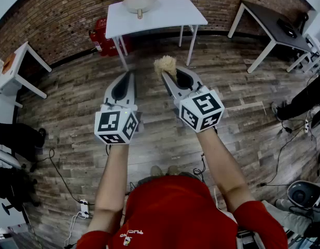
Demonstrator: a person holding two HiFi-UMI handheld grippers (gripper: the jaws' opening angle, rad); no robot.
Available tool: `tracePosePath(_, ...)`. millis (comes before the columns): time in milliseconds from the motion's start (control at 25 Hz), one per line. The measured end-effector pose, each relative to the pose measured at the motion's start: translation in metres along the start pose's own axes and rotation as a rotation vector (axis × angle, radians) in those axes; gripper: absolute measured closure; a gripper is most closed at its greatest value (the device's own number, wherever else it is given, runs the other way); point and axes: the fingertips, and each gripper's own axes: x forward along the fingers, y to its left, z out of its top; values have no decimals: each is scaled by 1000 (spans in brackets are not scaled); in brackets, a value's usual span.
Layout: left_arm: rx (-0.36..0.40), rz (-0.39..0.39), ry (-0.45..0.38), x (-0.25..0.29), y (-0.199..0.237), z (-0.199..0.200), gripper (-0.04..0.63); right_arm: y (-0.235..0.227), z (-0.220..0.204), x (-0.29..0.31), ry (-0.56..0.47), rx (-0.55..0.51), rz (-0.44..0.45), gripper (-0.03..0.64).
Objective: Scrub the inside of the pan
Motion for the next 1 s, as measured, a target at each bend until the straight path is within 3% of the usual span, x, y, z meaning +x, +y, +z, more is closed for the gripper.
tracePosePath(680, 42, 43, 7, 34, -10, 1, 581, -44, 1, 3, -6, 66, 42, 531)
tracePosePath(1000, 56, 77, -8, 66, 6, 5, 581, -72, 4, 27, -9, 61, 68, 531)
